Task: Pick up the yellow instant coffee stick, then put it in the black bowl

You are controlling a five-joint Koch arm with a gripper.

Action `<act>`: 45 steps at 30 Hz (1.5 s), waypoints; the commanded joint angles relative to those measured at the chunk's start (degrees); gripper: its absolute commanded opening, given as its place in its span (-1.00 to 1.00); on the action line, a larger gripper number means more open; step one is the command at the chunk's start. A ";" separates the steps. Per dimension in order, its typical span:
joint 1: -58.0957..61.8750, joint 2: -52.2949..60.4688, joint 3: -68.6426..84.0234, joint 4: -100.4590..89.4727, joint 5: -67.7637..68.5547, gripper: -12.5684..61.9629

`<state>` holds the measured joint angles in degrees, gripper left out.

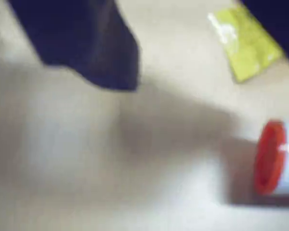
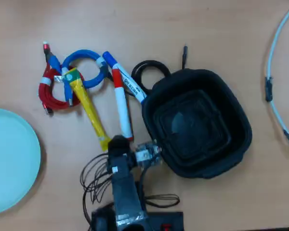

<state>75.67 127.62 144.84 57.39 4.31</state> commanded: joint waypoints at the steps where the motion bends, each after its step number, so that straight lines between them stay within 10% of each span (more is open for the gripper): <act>1: -1.76 -0.97 -7.82 4.92 -0.53 0.28; 17: -5.01 -4.48 -27.07 12.92 -2.02 0.28; 45: -8.96 -36.21 -53.17 12.92 -65.57 0.28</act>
<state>66.71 92.72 96.68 70.40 -57.04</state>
